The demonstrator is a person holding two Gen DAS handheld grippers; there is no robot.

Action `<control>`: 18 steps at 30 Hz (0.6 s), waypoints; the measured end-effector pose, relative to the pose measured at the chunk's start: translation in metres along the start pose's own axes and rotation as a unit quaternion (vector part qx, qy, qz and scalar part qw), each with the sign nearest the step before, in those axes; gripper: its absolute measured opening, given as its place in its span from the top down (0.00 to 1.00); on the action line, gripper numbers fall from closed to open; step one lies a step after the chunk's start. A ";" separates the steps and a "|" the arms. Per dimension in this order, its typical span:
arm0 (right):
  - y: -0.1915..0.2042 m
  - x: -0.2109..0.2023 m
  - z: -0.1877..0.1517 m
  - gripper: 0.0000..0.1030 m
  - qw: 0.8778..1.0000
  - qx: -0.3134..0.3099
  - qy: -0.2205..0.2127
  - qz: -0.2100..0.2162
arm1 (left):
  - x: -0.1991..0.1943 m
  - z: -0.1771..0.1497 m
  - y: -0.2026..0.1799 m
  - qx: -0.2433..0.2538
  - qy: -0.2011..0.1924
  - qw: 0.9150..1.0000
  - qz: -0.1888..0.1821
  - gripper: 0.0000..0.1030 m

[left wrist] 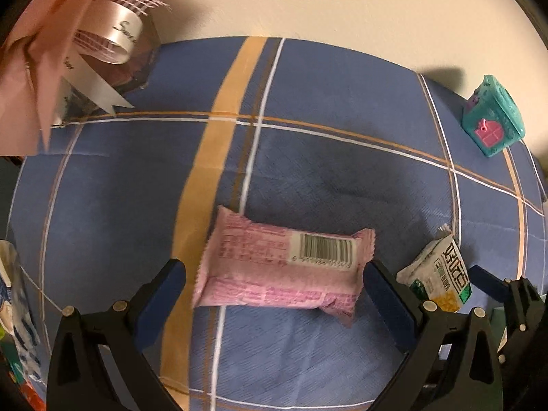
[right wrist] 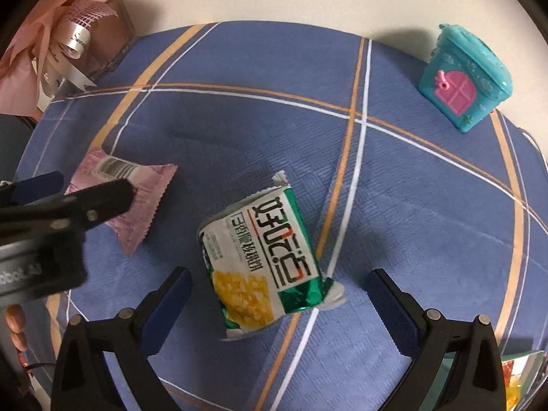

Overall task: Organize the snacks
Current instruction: 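Grasp the pink wrapped pack with left gripper while right grasps green corn snack bag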

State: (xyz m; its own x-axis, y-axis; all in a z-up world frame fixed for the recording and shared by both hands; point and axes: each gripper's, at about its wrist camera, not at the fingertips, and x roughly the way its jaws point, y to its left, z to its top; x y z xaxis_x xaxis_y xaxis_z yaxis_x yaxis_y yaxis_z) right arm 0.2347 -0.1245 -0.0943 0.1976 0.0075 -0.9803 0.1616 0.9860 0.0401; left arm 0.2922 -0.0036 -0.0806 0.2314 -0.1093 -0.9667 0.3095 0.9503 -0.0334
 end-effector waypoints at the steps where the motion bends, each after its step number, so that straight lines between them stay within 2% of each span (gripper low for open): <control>1: 0.001 0.000 0.000 0.00 1.000 -0.002 -0.005 -0.003 | 0.002 0.002 -0.001 0.001 0.001 1.000 0.001 0.00; 4: 0.002 0.000 0.002 0.05 1.000 0.003 -0.009 -0.001 | 0.007 0.003 -0.007 0.003 0.007 1.000 0.006 0.00; 7: -0.001 -0.003 0.001 0.20 1.000 0.006 -0.012 0.000 | 0.008 0.004 -0.011 0.004 0.003 1.000 0.005 0.04; 9: -0.006 -0.007 0.001 0.34 1.000 0.008 -0.017 0.003 | 0.006 0.004 -0.012 0.000 0.000 1.000 0.000 0.10; 13: -0.011 -0.013 0.002 0.44 1.000 0.014 -0.024 0.014 | 0.000 0.003 -0.014 -0.005 -0.006 1.000 -0.001 0.17; 14: -0.012 -0.014 0.001 0.49 0.999 0.014 -0.024 0.018 | -0.002 0.002 -0.013 -0.007 -0.008 1.000 -0.003 0.20; 18: -0.015 -0.019 -0.003 0.49 0.999 0.017 -0.024 0.022 | -0.010 -0.006 -0.013 -0.026 -0.010 0.999 -0.015 0.24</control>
State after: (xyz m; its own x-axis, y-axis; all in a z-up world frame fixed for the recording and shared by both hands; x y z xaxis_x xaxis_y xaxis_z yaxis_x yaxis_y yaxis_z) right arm 0.2251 -0.1387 -0.0768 0.2508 0.0419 -0.9671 0.1851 0.9785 0.0904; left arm 0.2802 -0.0128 -0.0722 0.2413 -0.1438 -0.9598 0.2679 0.9604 -0.0765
